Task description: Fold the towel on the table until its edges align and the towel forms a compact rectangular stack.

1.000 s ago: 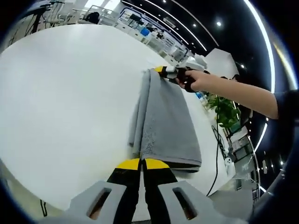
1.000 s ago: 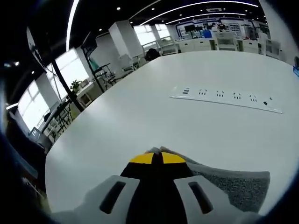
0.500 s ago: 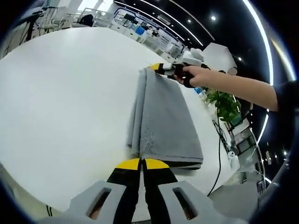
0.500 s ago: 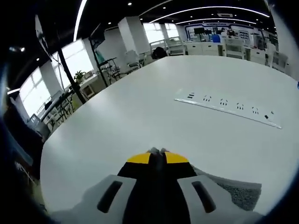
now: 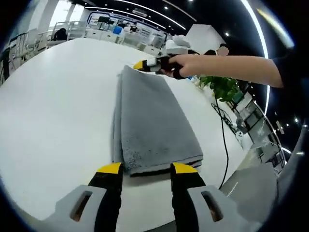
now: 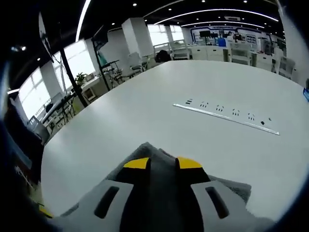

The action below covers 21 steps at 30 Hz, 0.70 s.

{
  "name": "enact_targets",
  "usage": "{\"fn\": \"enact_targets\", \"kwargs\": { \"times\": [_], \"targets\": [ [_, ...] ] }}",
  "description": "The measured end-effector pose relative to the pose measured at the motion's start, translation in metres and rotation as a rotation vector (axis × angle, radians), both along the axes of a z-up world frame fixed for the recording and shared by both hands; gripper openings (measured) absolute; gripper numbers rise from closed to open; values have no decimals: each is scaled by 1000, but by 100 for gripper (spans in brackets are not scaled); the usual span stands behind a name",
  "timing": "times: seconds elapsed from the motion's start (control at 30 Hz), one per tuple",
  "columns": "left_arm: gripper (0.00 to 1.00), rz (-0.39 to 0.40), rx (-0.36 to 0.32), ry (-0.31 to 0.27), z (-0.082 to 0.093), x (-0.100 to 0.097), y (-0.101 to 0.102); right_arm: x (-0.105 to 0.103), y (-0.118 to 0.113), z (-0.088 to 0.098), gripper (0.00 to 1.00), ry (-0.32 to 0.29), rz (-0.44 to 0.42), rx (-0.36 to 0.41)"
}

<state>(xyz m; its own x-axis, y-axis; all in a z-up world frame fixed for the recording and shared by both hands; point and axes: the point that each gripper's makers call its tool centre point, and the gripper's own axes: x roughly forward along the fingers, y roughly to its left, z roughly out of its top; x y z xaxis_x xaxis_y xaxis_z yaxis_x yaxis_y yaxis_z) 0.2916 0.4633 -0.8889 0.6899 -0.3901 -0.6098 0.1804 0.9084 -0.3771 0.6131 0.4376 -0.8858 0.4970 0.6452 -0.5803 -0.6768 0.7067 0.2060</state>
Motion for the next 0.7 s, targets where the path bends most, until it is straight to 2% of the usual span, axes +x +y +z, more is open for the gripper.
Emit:
{"fn": "enact_targets", "kwargs": {
  "times": [0.2, 0.27, 0.3, 0.5, 0.7],
  "targets": [
    [62, -1, 36, -41, 6, 12, 13, 0, -19, 6, 32, -23, -20, -3],
    [62, -31, 75, -58, 6, 17, 18, -1, -24, 5, 36, -16, -22, -7],
    [62, -26, 84, -57, 6, 19, 23, -3, -31, 1, 37, -4, -30, -36],
    [63, 6, 116, -83, 11, 41, 50, -9, -54, 0, 38, 1, -50, -53],
    [61, 19, 136, -86, 13, 62, 65, -17, -71, -1, 38, 5, -60, -70]
  ]
}}
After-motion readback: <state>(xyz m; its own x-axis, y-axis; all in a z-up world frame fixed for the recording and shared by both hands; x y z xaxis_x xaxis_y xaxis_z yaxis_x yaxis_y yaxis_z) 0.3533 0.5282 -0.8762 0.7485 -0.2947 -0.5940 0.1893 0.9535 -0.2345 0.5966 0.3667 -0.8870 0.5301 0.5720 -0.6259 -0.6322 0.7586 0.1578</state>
